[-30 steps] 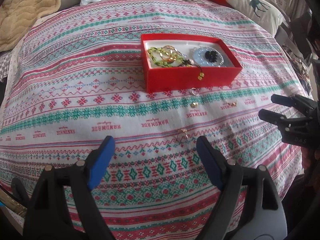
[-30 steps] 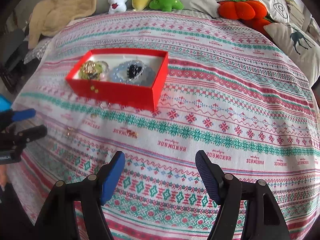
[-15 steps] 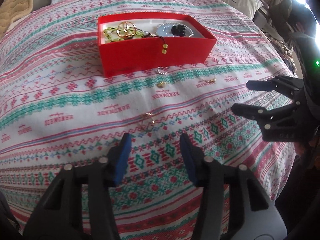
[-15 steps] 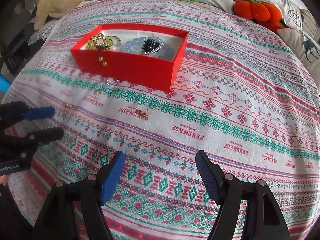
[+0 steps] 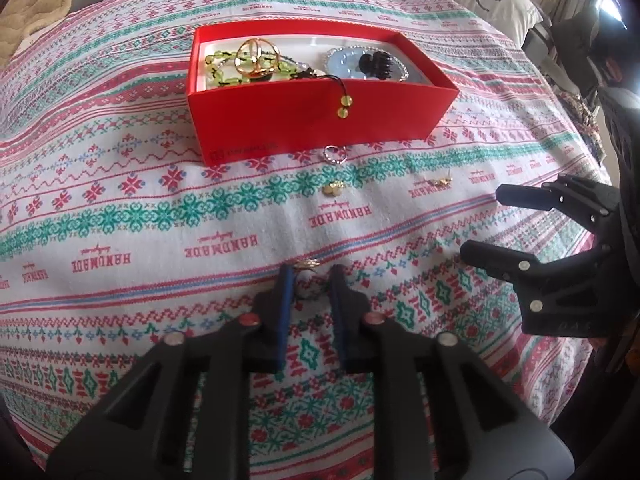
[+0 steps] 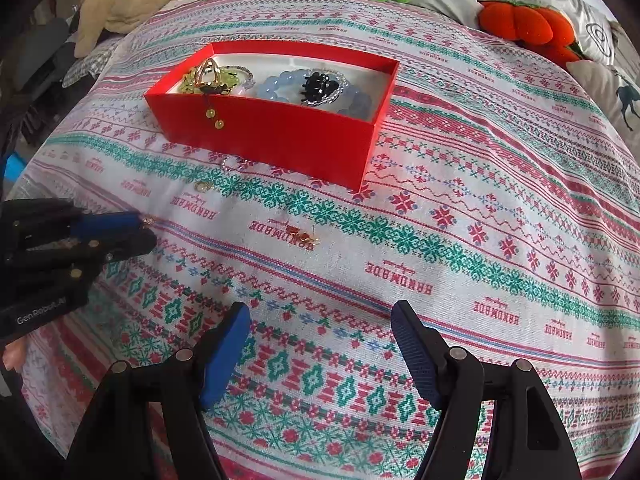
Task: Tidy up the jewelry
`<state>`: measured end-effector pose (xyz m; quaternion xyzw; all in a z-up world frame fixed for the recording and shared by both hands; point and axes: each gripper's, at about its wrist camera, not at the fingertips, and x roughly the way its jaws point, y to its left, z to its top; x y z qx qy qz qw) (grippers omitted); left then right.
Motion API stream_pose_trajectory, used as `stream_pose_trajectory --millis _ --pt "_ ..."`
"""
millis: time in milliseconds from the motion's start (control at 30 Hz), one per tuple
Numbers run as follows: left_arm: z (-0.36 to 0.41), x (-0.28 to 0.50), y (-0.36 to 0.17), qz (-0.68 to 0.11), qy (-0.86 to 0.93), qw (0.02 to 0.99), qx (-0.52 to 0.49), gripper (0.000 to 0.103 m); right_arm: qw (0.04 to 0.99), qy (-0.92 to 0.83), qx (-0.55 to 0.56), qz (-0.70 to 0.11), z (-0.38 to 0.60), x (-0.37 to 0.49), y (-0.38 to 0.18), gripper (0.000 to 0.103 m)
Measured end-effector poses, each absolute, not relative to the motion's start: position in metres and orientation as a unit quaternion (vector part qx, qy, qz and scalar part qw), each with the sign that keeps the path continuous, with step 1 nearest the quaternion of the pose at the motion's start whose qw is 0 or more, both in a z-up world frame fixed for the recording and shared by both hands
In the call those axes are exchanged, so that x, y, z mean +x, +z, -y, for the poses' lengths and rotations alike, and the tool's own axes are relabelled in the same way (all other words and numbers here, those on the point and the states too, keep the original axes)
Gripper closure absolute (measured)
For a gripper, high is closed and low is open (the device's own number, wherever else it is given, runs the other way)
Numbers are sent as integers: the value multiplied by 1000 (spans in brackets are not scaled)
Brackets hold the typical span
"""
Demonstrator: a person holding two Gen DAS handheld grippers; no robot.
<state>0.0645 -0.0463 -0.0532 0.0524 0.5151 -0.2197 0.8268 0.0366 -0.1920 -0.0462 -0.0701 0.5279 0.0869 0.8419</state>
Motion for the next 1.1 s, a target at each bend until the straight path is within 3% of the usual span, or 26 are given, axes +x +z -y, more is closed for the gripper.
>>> stream_pose_trajectory --millis 333,833,900,1100 --pt "52 65 -53 -513 -214 829 64 86 852 94 -16 -514 202 51 -55 30" --pt "41 63 -50 -515 -200 832 57 86 864 116 -35 -489 190 64 -51 77" --pt "40 63 -49 -514 -198 832 57 86 863 120 -32 -490 189 66 -51 87" --pt "37 62 -48 -514 -195 833 56 86 861 124 -47 -492 183 66 -50 93"
